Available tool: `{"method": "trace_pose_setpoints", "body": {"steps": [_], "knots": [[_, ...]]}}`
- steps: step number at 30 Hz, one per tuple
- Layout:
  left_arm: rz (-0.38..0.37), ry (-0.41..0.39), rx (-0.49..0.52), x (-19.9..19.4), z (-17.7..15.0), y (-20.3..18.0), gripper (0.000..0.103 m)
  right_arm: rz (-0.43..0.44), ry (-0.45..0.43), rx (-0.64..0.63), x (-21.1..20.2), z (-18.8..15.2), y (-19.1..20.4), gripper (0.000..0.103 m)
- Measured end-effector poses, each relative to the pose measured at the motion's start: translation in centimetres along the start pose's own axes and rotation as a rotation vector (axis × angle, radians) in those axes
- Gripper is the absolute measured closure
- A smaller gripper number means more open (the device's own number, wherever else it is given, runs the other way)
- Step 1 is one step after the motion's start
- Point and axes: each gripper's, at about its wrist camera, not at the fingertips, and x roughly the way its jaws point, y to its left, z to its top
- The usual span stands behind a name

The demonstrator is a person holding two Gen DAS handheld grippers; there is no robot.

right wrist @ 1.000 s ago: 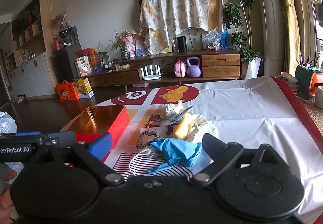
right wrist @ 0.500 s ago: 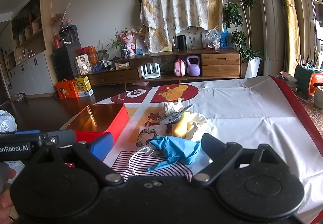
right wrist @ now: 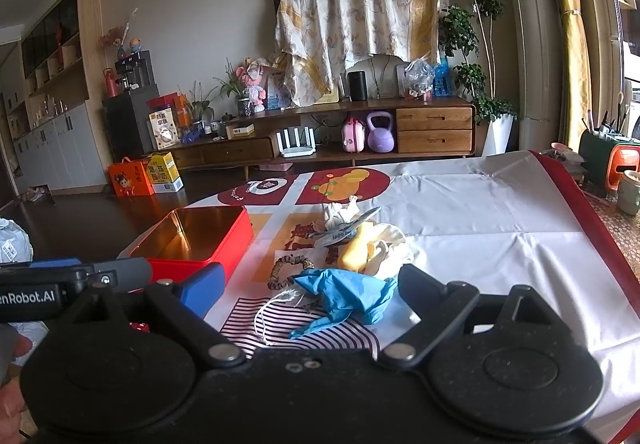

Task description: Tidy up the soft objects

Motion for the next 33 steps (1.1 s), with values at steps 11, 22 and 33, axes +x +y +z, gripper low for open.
{"method": "trace_pose_setpoints", "body": {"steps": [11, 22, 33], "knots": [[0.005, 0.014, -0.008, 0.2, 0.3, 0.1, 0.0, 0.001, 0.008, 0.004, 0.1, -0.2, -0.2, 0.01], [-0.006, 0.077, 0.0, 3.8, 0.5, 0.7, 0.0, -0.017, 0.063, 0.001, 2.3, 0.5, -1.3, 0.01], [-0.022, 0.136, 0.035, 10.4, 2.1, 1.0, 0.0, -0.027, 0.181, -0.098, 8.8, 0.8, -4.0, 0.012]]}}
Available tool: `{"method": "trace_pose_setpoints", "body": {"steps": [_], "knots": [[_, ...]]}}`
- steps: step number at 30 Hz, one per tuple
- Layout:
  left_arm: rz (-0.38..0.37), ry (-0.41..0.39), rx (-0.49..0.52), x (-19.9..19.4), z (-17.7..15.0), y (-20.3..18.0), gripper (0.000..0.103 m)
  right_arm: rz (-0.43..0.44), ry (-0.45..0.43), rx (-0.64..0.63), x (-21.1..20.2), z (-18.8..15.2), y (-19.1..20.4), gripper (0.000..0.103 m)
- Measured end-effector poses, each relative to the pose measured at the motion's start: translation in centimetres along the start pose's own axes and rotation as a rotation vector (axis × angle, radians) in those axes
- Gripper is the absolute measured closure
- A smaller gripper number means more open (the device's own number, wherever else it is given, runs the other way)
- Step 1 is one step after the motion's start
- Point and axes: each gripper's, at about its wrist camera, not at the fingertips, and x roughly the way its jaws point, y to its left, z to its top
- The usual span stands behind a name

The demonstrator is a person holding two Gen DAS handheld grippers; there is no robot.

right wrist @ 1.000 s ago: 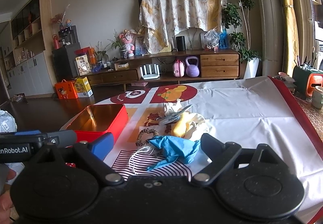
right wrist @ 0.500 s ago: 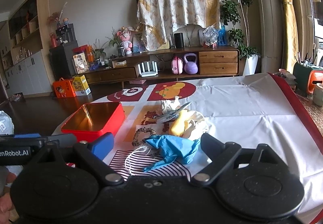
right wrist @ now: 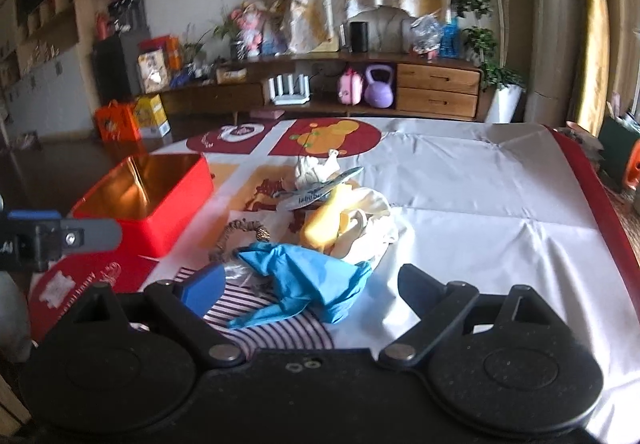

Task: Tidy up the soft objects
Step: 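Grasp the brown scrunchie with the left gripper while the right gripper grasps the blue glove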

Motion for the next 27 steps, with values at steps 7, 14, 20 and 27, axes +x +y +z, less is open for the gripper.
{"method": "trace_pose_setpoints", "body": {"steps": [7, 14, 20, 27], "knots": [[0.016, 0.048, 0.078, 5.0, 0.3, -0.6, 0.0, 0.013, 0.06, -0.105, 4.0, 0.7, -0.9, 0.024], [-0.001, 0.082, 0.146, 8.7, -0.2, -1.3, 0.001, 0.04, 0.134, -0.145, 7.7, 0.5, -1.6, 0.031], [-0.007, 0.113, 0.185, 11.2, -0.9, -1.7, 0.015, 0.073, 0.189, -0.192, 9.8, 0.0, -1.6, 0.038], [-0.015, 0.116, 0.258, 12.6, -1.3, -2.5, 0.031, 0.085, 0.22, -0.207, 11.0, -0.6, -1.5, 0.046]]}}
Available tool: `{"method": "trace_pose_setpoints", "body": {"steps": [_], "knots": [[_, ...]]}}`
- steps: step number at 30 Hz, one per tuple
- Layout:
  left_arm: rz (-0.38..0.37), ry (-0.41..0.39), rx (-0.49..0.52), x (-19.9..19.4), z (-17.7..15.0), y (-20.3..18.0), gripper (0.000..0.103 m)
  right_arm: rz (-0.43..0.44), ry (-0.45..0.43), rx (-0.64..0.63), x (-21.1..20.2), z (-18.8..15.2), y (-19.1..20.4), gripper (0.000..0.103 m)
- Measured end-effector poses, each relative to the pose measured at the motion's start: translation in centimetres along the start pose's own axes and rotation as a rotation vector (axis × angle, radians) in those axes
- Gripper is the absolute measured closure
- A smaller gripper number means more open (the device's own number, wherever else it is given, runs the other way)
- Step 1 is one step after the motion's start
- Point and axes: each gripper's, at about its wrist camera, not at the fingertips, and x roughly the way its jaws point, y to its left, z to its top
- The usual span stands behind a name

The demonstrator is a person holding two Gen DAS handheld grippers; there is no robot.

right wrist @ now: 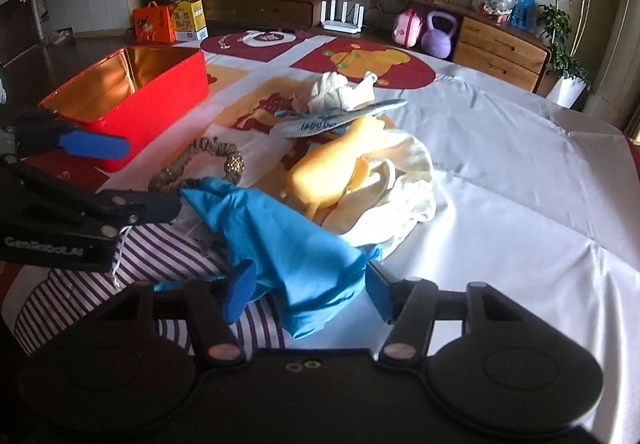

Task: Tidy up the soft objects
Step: 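Grasp the brown scrunchie with the left gripper while the right gripper grasps the blue glove, then carry the scrunchie and glove over the red tin with both grippers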

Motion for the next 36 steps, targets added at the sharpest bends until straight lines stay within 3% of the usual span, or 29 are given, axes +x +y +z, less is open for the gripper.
{"method": "trace_pose_setpoints", "body": {"steps": [2, 7, 10, 13, 16, 19, 25, 27, 29, 32, 36], "knots": [[-0.004, 0.011, -0.002, 0.6, 0.1, 0.1, 0.039, -0.001, 0.003, -0.005, 0.2, -0.1, 0.1, 0.048], [-0.087, 0.058, -0.101, 1.8, 0.3, 1.9, 0.04, -0.003, 0.008, -0.006, 0.6, 0.0, 0.0, 0.054], [-0.151, 0.085, -0.162, 2.3, 0.3, 2.6, 0.046, -0.003, 0.01, 0.0, 0.9, 0.0, -0.1, 0.06], [-0.167, 0.088, -0.194, 2.5, 0.5, 2.9, 0.047, -0.005, 0.013, 0.001, 1.0, 0.0, -0.1, 0.062], [-0.178, 0.088, -0.205, 2.5, 0.6, 3.1, 0.059, -0.008, 0.015, 0.003, 1.1, 0.0, 0.0, 0.066], [-0.179, 0.095, -0.219, 2.5, 0.7, 3.3, 0.069, -0.011, 0.015, 0.006, 1.1, -0.1, -0.1, 0.068], [-0.17, 0.089, -0.234, 1.9, 0.8, 3.7, 0.074, -0.025, 0.009, 0.012, 0.7, -0.2, -0.2, 0.07], [-0.152, 0.081, -0.222, 1.5, 0.8, 3.5, 0.083, -0.03, 0.003, 0.016, 0.5, -0.2, -0.3, 0.076], [-0.128, 0.074, -0.204, 1.3, 0.8, 3.3, 0.086, -0.034, 0.0, 0.019, 0.4, -0.2, -0.3, 0.081], [-0.109, 0.073, -0.201, 1.2, 0.8, 3.3, 0.088, -0.038, 0.001, 0.021, 0.2, -0.3, -0.3, 0.098], [-0.107, 0.05, -0.203, 0.2, 1.1, 3.3, 0.088, -0.03, -0.026, 0.028, -0.9, -0.3, -0.3, 0.102]]}}
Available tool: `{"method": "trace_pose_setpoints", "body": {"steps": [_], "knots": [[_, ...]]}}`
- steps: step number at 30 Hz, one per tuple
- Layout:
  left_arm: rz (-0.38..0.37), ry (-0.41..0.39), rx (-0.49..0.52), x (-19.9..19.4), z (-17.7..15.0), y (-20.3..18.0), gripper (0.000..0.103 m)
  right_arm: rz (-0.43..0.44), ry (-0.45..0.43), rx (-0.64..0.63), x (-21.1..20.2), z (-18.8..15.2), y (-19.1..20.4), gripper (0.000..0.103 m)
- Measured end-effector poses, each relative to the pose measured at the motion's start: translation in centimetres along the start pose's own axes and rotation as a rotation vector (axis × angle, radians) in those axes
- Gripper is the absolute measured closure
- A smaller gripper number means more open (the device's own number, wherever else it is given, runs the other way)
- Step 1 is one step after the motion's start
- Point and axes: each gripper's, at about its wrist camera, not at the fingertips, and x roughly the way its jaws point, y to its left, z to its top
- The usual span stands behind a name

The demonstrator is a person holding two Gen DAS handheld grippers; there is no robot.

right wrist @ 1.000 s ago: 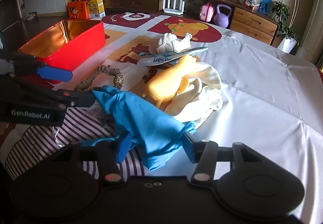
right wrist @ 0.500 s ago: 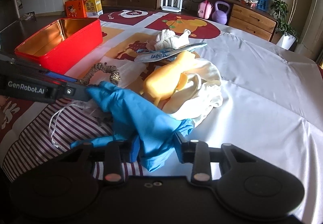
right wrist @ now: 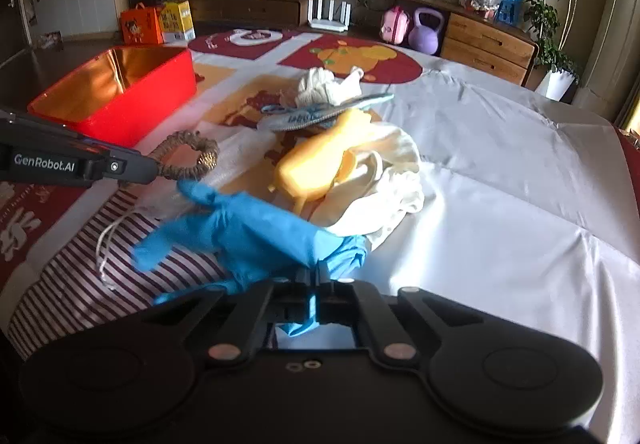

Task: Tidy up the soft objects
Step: 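Carry the scrunchie and glove over the red tin with both grippers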

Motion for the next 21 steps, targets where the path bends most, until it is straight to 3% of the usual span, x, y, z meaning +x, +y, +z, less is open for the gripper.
{"method": "trace_pose_setpoints", "body": {"steps": [21], "knots": [[0.001, -0.044, -0.075, -5.9, 1.3, 1.5, 0.088, 0.116, -0.079, 0.085, -6.9, 3.7, 0.6, 0.103]]}}
